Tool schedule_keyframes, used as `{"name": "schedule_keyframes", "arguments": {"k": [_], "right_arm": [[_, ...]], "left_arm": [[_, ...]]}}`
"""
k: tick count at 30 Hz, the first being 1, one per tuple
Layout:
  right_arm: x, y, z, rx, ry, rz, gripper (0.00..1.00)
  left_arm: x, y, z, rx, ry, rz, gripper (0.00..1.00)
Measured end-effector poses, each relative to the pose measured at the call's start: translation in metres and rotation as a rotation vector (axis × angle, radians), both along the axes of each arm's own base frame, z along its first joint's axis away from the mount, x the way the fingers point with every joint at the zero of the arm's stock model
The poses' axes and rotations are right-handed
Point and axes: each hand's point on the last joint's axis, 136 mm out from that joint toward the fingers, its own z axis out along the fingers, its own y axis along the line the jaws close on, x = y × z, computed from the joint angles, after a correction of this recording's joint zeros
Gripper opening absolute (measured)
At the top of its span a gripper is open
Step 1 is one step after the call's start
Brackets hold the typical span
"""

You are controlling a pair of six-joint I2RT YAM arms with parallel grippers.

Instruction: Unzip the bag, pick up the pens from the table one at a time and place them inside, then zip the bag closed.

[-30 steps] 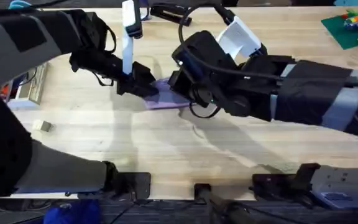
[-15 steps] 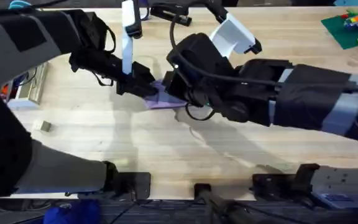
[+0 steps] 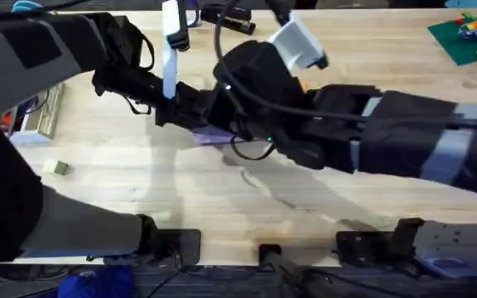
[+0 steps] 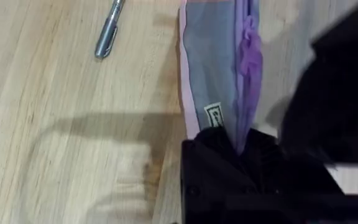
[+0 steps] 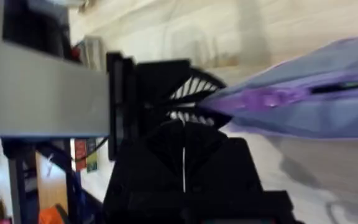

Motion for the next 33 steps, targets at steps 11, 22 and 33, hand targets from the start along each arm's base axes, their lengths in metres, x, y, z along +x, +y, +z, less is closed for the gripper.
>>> {"name": "schedule_keyframes", "arguments": {"k": [11,22,33], "right_arm": [[-0.006,0.009,-0.001,0.006,-0.004,0.024,0.033],[-0.011,0.009,0.002,-0.078,-0.046,0.087,0.033],[-0.024,-0.025,0.025,-0.278,-0.161,0.175,0.229]], "left_arm": [[0.000,0.002,-0.001,0.005,-0.007,-0.006,0.042],[0.000,0.001,-0.001,0.004,-0.008,-0.006,0.042],[0.000,0.001,0.000,0.002,-0.008,-0.006,0.042]]}}
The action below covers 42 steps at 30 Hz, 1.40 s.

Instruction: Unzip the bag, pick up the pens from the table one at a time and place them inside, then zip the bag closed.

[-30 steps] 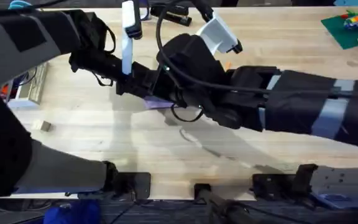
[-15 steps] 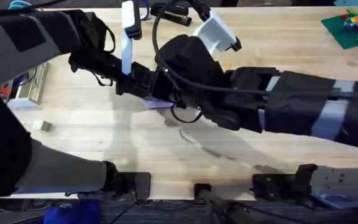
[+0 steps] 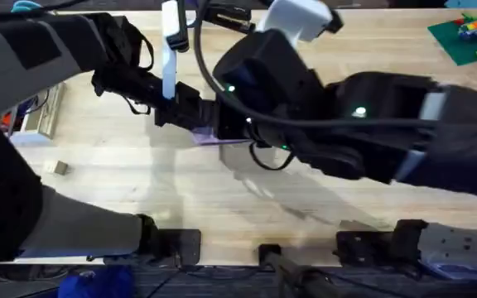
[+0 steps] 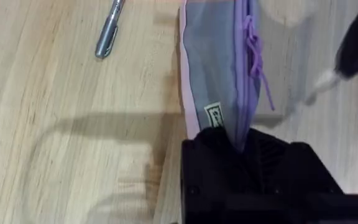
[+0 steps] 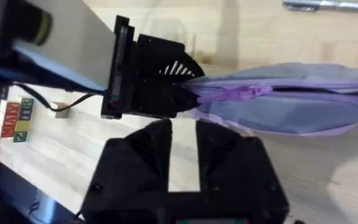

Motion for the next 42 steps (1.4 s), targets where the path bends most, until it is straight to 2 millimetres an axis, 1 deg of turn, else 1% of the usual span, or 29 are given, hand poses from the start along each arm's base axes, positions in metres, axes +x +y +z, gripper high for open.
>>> {"name": "schedule_keyframes", "arguments": {"k": [2,5,7,8,9,10,17,20,28,34,42], "right_arm": [[0.001,-0.005,0.007,-0.008,-0.024,-0.003,0.288],[0.003,-0.010,0.015,-0.014,-0.053,-0.012,0.596],[0.005,-0.011,0.017,-0.018,-0.065,-0.016,0.771],[0.006,-0.013,0.017,-0.023,-0.068,-0.018,0.876],[0.007,-0.014,0.017,-0.033,-0.074,-0.015,0.963],[0.008,-0.015,0.017,-0.038,-0.079,-0.016,0.987],[0.014,-0.020,0.017,-0.019,-0.064,-0.064,0.996],[0.014,-0.020,0.017,0.039,-0.017,-0.128,0.996],[0.014,-0.020,0.017,0.278,0.179,-0.392,0.995],[0.015,-0.020,0.018,0.425,0.294,-0.555,0.996],[0.016,-0.022,0.017,0.500,0.354,-0.653,0.996]], "left_arm": [[0.000,0.000,0.000,0.000,0.000,0.000,0.042],[0.000,0.000,0.000,0.000,0.000,0.000,0.042],[0.000,0.000,0.000,0.000,0.000,0.000,0.042],[0.000,0.000,0.000,0.000,0.000,0.000,0.042],[0.000,0.000,0.000,0.000,0.000,0.000,0.042],[0.000,0.000,0.000,0.000,0.000,0.000,0.042],[0.000,0.000,0.000,0.000,0.000,0.000,0.042],[0.000,0.000,0.000,-0.001,0.000,0.000,0.042],[0.000,0.000,0.000,-0.001,0.000,0.000,0.042],[0.000,0.000,0.000,-0.002,0.000,0.000,0.043],[0.000,0.000,0.000,-0.002,0.000,0.000,0.043]]}}
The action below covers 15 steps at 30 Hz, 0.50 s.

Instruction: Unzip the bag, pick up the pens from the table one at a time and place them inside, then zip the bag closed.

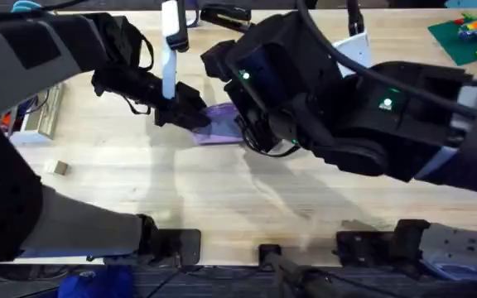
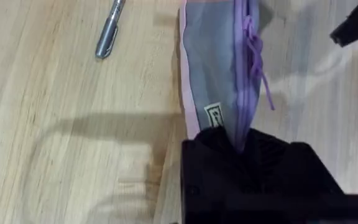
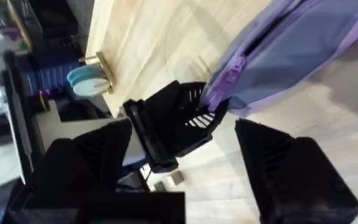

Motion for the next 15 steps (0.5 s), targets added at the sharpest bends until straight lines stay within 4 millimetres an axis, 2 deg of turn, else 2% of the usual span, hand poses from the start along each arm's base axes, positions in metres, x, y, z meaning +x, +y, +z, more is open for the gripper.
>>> {"name": "schedule_keyframes", "arguments": {"k": [6,15], "right_arm": [[-0.002,-0.006,-0.005,0.013,0.042,-0.053,0.996],[0.002,-0.010,-0.034,-0.032,0.111,-0.109,0.996]], "left_arm": [[0.000,0.000,0.000,0.000,0.000,0.000,0.042],[0.000,0.000,0.000,-0.001,0.000,0.000,0.042]]}}
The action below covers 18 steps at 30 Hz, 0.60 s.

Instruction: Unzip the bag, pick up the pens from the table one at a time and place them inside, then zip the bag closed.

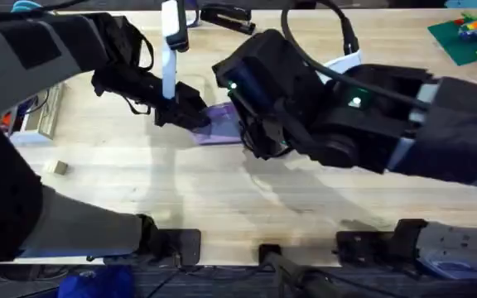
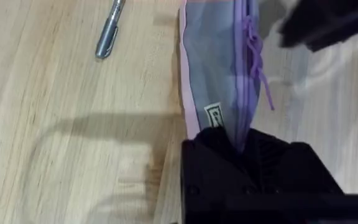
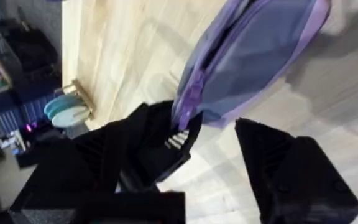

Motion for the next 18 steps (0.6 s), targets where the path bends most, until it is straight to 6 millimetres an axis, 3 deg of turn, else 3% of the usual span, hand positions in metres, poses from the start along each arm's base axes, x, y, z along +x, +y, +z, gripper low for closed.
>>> {"name": "schedule_keyframes", "arguments": {"k": [18], "right_arm": [[0.016,0.000,-0.029,-0.037,0.033,-0.043,0.995]], "left_arm": [[0.000,0.000,0.000,0.000,0.001,0.000,0.043]]}}
